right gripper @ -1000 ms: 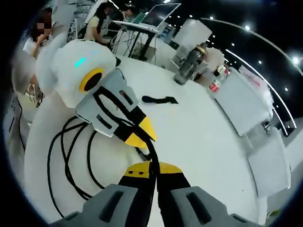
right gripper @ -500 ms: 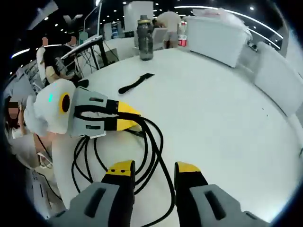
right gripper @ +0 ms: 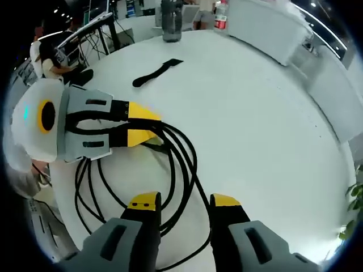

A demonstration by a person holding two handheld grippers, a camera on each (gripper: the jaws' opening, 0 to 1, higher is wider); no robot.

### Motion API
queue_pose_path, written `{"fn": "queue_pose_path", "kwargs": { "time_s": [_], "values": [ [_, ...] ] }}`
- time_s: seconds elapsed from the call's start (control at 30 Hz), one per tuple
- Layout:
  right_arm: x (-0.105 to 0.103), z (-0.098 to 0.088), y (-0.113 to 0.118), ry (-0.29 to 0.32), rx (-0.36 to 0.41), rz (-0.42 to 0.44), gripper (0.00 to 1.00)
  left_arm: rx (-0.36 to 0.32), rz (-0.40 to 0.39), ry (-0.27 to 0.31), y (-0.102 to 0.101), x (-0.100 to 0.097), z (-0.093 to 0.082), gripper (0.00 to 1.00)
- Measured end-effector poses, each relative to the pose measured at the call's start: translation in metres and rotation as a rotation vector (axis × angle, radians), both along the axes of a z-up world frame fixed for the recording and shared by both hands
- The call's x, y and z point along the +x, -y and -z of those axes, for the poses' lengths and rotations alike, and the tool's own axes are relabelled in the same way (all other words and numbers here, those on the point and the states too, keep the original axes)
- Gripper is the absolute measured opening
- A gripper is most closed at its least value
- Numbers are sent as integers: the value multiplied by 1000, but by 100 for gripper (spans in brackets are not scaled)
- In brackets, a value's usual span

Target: Coil the Type-C to USB data cable on the desktop and secure it with Velcro straps.

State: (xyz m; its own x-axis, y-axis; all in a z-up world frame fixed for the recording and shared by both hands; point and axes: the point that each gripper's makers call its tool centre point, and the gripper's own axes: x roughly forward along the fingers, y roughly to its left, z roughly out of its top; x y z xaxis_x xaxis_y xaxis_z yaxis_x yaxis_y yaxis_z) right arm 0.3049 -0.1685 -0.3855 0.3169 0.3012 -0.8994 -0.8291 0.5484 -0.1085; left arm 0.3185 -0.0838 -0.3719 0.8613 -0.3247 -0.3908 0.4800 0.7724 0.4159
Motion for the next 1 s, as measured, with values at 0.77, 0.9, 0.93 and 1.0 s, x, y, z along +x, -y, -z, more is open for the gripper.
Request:
{"fn": "queue_pose_path", "kwargs": {
  "time_s": [0.77,0.9,0.93,1.0],
  "values": [
    [-9,9,-9,-83,27,-109,6,23,36,6,1,1,1,13],
    [-5,10,-7,-89,50,-120,2,-11,72,56,3,1,-9,32],
    [-3,9,-7,-55,41,-144,2,-26,80,70,4,1,-12,37],
    [-6,8,-8,-32,33,-169,2,-53,93,73,5,-1,-14,42]
  ]
}}
